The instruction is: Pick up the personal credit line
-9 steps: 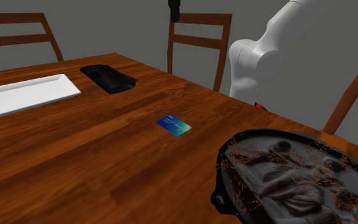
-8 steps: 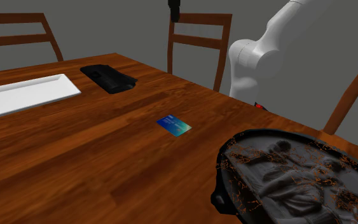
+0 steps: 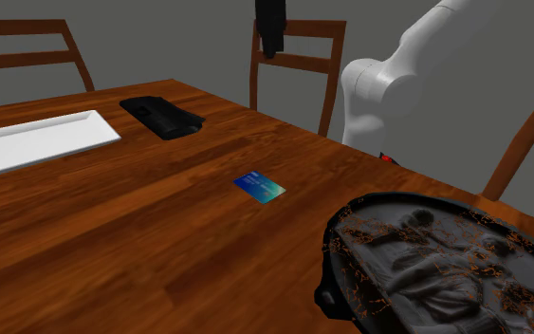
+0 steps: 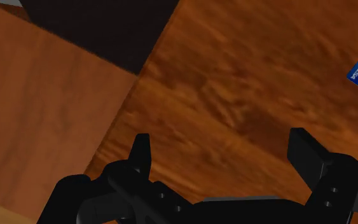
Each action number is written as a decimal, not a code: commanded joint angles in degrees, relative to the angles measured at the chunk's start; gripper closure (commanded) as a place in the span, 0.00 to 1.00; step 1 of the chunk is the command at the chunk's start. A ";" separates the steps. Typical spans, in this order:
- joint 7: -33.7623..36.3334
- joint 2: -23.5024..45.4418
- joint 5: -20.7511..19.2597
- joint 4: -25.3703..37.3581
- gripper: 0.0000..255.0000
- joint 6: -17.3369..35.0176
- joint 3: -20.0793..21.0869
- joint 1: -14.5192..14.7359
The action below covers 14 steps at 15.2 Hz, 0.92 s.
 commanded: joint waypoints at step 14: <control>34.28 6.64 20.98 -6.79 0.00 17.11 21.90 0.23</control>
